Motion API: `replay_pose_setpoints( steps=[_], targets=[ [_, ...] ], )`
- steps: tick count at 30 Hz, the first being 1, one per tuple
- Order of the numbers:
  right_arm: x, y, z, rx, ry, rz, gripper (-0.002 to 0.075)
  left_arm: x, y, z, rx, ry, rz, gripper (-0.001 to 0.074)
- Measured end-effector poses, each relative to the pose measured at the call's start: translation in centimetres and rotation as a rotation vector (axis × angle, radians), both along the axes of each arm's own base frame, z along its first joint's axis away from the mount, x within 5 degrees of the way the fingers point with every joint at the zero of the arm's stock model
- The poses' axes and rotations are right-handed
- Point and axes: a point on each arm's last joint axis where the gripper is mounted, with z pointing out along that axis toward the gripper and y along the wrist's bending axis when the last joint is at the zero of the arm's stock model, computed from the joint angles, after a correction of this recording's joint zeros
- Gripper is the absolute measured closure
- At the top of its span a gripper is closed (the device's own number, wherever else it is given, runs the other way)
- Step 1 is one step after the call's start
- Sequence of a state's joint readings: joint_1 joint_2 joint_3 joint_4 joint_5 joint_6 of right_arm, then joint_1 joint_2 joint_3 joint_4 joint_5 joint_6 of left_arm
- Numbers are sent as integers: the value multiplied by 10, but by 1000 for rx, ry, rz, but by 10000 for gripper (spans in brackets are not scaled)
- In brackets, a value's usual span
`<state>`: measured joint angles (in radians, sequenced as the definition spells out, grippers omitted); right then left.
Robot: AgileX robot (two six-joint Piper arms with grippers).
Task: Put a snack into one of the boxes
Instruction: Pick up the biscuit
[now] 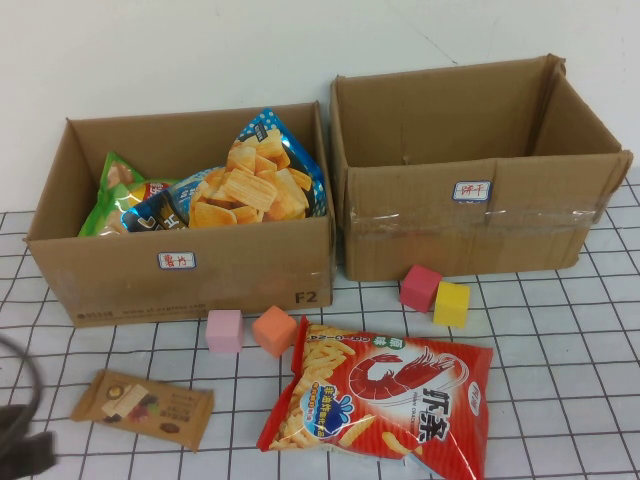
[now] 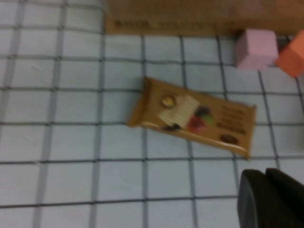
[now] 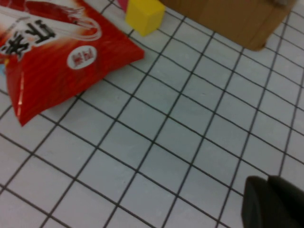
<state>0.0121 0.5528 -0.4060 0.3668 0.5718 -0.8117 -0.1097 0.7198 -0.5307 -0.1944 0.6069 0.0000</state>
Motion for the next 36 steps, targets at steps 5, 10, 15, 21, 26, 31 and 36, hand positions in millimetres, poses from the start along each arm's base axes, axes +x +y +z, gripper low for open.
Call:
replay_pose_setpoints(
  steps=[5, 10, 15, 21, 26, 31, 36],
  targets=[
    [2, 6, -2, -11, 10, 91, 726, 26, -16, -24, -81, 160, -114, 736],
    [2, 8, -1, -2, -3, 118, 726, 56, -27, -47, -22, 257, -315, 736],
    [2, 9, -1, -2, -7, 125, 726, 91, -35, -48, -8, 308, -407, 736],
    [2, 9, 0, 8, -7, 124, 726, 126, -47, -33, 172, 270, -544, 689],
    [3, 9, 0, 7, -9, 123, 726, 141, -68, -42, 412, 360, -762, 412],
    [3, 9, 0, 11, -12, 120, 726, 146, -93, -65, 743, 372, -988, 140],
    [3, 9, 0, 15, -14, 119, 726, 154, -109, -93, 999, 362, -1149, 87]
  ],
)
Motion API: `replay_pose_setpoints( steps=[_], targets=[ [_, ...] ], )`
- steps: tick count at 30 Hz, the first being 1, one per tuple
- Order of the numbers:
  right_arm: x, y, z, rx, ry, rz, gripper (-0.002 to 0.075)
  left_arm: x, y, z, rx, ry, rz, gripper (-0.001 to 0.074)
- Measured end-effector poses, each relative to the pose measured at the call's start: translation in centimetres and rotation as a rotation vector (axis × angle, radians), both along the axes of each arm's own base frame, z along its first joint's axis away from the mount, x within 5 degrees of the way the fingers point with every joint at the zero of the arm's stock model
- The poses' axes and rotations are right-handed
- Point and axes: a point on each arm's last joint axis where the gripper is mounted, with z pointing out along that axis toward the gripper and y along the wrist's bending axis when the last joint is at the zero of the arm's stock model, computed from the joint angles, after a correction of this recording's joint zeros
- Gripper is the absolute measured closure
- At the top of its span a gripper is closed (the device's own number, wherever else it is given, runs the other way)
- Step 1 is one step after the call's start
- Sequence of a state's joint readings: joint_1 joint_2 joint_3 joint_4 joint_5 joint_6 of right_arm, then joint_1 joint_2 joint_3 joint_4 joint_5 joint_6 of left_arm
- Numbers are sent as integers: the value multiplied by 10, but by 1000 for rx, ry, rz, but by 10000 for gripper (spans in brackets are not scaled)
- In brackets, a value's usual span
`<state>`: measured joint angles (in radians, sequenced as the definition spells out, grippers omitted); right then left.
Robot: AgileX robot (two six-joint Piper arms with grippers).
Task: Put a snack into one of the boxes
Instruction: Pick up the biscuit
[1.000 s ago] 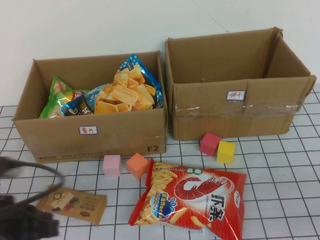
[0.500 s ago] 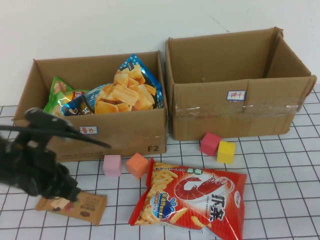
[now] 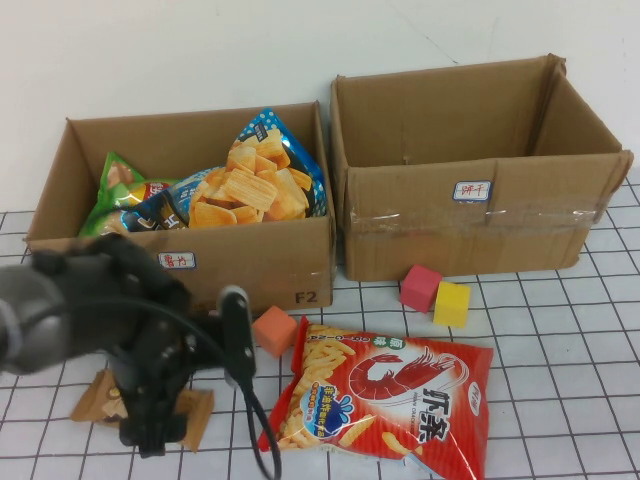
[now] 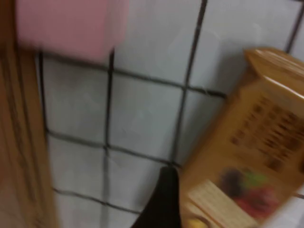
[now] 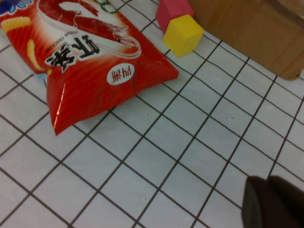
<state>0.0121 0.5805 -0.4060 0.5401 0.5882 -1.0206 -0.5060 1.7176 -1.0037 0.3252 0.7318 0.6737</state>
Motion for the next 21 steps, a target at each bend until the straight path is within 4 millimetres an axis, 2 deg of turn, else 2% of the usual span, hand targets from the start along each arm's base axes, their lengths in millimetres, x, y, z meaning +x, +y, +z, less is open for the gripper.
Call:
replay_pose_setpoints(
  steps=[4, 11, 21],
  targets=[
    [0, 0, 0, 8, 0, -1, 726, 5, -10, -15, 85, -23, -117, 83],
    [0, 1, 0, 13, 0, -1, 726, 9, -12, -32, 135, 20, -134, 83],
    [0, 1, 1, 17, 0, -2, 726, 8, -15, -34, 128, 63, -178, 90]
  ],
)
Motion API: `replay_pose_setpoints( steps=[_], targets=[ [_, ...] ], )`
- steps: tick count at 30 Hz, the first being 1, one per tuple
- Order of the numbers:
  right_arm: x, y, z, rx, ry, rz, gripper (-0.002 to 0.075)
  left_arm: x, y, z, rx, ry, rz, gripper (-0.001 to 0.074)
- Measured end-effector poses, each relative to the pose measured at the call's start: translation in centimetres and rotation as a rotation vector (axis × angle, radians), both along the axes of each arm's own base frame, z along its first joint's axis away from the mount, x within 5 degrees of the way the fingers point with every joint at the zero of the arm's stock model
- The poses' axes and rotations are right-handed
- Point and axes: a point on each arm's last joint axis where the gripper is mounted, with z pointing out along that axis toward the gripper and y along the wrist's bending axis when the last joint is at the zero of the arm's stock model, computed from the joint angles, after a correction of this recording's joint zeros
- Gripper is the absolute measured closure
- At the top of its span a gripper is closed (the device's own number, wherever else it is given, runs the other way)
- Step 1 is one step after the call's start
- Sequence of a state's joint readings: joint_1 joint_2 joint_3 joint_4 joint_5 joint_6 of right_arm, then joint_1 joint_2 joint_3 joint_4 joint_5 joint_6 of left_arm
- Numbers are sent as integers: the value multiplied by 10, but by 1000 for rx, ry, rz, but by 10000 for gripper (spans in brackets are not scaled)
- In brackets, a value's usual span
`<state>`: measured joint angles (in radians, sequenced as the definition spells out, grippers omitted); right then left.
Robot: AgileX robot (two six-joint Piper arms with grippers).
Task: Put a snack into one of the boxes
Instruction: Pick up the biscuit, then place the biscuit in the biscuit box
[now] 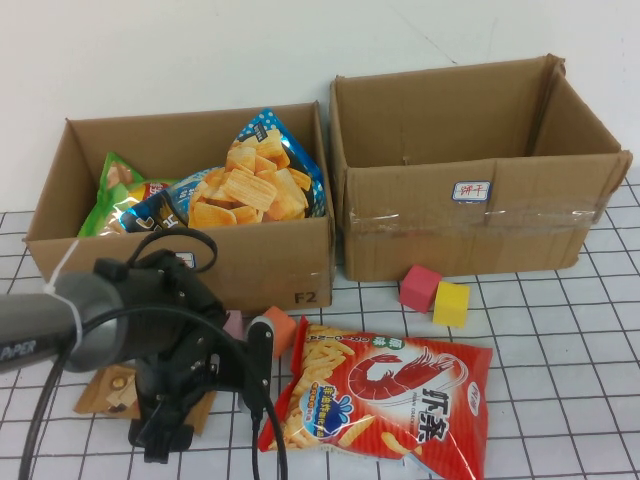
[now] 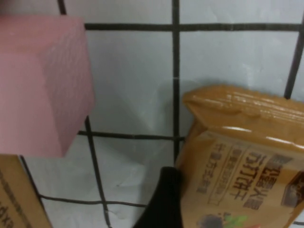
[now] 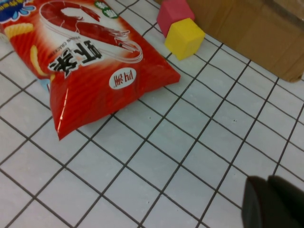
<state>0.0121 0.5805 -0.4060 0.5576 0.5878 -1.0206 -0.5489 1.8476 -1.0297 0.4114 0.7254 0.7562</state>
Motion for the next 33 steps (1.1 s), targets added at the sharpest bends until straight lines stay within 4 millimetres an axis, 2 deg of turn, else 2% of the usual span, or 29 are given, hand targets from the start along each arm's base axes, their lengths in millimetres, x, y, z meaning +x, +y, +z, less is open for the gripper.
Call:
replay_pose_setpoints(
  steps=[4, 8, 14, 18, 22, 25, 33],
  targets=[
    [0, 0, 0, 6, 0, 0, 726, -1, -1, 0, -12, 11, 11, 158],
    [0, 0, 0, 10, 0, -1, 726, -2, -1, 0, -14, 24, 31, 319],
    [0, 1, 0, 14, 0, -1, 726, -3, 0, 1, -29, 10, 113, 314],
    [0, 1, 1, 19, 0, -2, 726, -5, -1, 10, -68, -9, 145, 314],
    [0, 1, 1, 25, -1, -3, 726, -11, -7, 41, -150, -66, 154, 316],
    [0, 1, 1, 29, -1, -3, 726, -14, -12, 72, -241, -114, 180, 316],
    [0, 1, 1, 34, -3, -5, 726, -16, -32, 154, -608, -176, 287, 316]
  ],
)
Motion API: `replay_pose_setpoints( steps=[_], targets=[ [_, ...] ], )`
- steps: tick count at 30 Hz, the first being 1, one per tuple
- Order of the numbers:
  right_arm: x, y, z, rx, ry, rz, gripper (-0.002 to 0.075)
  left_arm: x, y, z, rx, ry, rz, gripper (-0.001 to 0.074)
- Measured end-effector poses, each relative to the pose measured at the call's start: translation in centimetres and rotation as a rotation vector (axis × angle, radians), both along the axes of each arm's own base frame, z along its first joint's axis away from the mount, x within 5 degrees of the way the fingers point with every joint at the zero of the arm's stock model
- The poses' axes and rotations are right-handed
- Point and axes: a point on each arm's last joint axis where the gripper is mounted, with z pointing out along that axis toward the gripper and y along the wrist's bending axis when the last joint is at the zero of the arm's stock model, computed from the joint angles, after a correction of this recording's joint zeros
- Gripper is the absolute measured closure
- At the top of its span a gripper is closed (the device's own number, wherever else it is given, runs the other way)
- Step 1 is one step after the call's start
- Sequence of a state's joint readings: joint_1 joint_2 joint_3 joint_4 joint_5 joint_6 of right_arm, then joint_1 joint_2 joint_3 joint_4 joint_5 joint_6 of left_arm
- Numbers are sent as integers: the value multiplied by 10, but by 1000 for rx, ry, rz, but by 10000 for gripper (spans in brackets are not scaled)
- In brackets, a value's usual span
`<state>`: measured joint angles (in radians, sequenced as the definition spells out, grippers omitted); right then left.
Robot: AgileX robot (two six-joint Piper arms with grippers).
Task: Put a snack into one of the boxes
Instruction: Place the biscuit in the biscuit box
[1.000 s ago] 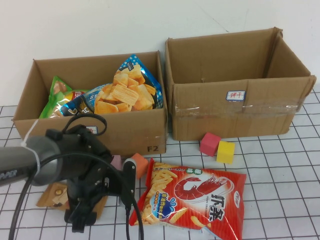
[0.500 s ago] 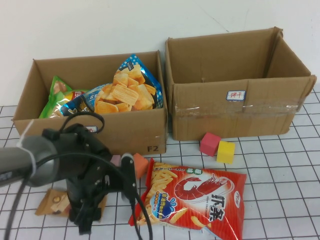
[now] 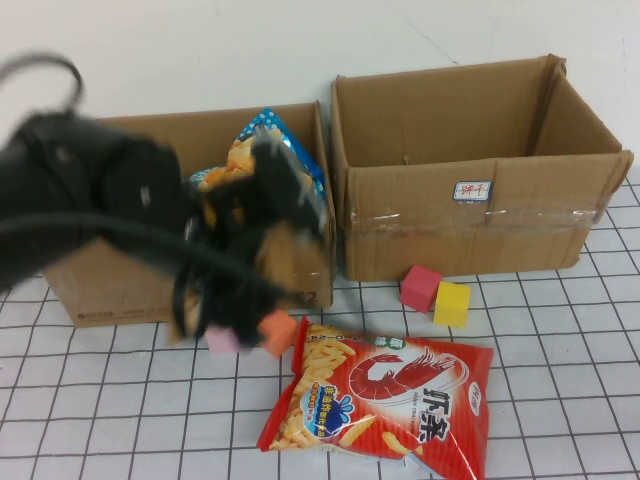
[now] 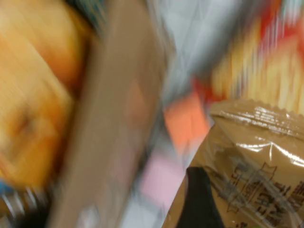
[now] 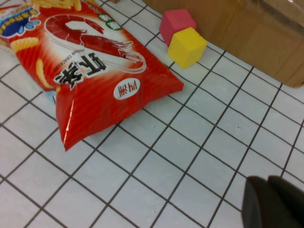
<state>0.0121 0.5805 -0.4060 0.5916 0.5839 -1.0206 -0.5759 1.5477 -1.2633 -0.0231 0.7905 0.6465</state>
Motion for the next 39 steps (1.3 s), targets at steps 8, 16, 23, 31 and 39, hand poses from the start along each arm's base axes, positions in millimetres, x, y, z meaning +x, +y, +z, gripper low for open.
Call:
replay_pose_setpoints(
  steps=[8, 16, 23, 31, 39],
  targets=[
    [0, 0, 0, 0, -2, -1, 726, 20, -24, 73, -385, -285, 20, 316],
    [0, 0, 0, 1, -5, -3, 726, 43, -29, 103, -629, -661, 97, 316],
    [1, 0, 1, 1, -9, -7, 726, 63, -51, 95, -888, -791, 195, 316],
    [1, 0, 1, 4, -14, -10, 726, 82, -98, 38, -986, -846, 110, 317],
    [1, 0, 1, 8, -16, -12, 726, 104, -111, -20, -942, -700, 214, 317]
  ],
)
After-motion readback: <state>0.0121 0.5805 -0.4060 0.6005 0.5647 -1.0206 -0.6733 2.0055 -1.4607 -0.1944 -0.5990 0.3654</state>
